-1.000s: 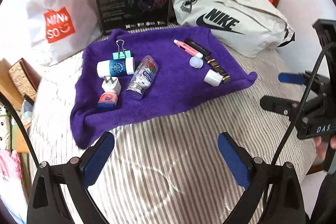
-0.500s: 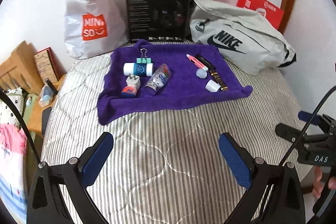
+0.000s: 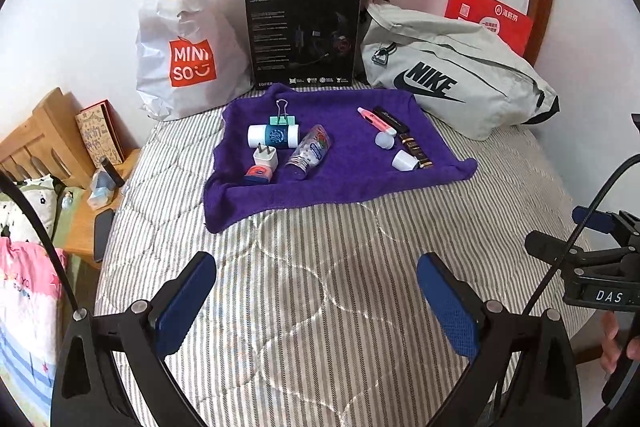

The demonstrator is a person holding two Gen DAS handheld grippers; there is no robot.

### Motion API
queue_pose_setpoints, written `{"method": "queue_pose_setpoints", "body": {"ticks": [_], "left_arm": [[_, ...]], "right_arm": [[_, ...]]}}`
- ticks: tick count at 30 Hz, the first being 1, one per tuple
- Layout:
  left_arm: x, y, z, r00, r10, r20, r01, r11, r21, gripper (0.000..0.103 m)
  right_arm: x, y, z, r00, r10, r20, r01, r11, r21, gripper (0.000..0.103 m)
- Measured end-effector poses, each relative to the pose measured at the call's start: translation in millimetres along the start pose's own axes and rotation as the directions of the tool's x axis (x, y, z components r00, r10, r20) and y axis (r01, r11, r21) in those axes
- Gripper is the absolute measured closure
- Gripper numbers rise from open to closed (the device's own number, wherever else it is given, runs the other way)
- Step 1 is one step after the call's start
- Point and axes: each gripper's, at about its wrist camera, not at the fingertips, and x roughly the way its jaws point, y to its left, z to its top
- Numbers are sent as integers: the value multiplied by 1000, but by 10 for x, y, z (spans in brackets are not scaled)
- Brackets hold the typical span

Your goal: Organize rigid objects

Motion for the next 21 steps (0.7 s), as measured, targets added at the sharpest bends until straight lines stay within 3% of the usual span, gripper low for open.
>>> {"method": "queue_pose_setpoints", "body": {"ticks": [21], "left_arm": [[-41, 4, -34, 1000, -10, -4, 10, 1000, -11, 1]], "right_arm": [[-141, 8, -39, 1000, -8, 29, 8, 1000, -23, 0]]}}
